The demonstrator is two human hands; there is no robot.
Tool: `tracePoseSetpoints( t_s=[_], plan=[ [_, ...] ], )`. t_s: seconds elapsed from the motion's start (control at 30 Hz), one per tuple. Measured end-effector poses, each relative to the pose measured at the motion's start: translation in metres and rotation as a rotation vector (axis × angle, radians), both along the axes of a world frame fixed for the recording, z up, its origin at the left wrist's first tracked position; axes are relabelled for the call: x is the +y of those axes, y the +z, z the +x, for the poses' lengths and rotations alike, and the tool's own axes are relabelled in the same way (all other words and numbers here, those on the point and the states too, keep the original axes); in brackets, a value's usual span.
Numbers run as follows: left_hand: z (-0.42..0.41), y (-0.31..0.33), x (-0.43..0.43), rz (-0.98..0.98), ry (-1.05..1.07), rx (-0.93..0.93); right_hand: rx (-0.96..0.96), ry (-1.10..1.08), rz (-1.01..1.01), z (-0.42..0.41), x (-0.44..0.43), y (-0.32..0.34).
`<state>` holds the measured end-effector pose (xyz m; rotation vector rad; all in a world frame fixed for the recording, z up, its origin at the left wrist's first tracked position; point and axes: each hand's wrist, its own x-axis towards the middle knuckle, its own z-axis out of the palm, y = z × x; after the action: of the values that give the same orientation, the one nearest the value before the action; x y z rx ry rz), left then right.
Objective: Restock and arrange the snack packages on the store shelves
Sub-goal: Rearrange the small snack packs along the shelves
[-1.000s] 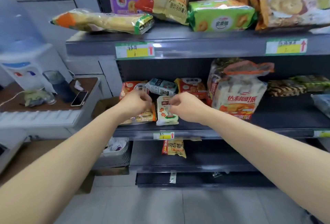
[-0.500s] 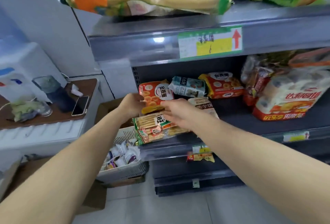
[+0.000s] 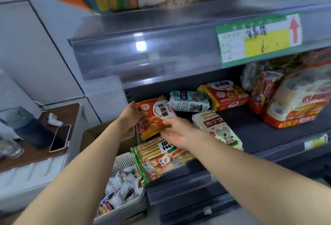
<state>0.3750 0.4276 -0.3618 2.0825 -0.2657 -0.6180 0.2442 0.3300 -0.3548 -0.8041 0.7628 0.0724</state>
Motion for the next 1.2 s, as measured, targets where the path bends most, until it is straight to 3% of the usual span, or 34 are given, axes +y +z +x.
tracePoseSetpoints(
  t_s=[0.13, 0.4, 0.63, 0.83, 1.0, 1.2],
  plan=[
    [0.029, -0.016, -0.009, 0.042, -0.025, 0.002, -0.007, -0.021, 0.015, 0.008, -0.001, -0.006],
    [0.031, -0.027, 0.002, 0.038, 0.13, 0.019, -0.024, -0.073, -0.038, 0.006, 0.002, 0.003],
    [-0.006, 0.005, 0.025, -0.049, 0.238, -0.196, 0.01, -0.035, -0.12, -0.008, 0.019, 0.018],
    [-0.08, 0.051, 0.045, -0.126, 0.331, -0.262, -0.048, 0.011, -0.143, -0.05, 0.024, 0.05],
    [-0.169, 0.08, 0.052, -0.079, 0.327, -0.142, -0.066, 0.058, -0.262, -0.115, 0.01, 0.073],
    [-0.288, 0.113, 0.037, -0.038, 0.245, -0.122, -0.025, 0.175, -0.434, -0.208, -0.018, 0.1]
  ],
)
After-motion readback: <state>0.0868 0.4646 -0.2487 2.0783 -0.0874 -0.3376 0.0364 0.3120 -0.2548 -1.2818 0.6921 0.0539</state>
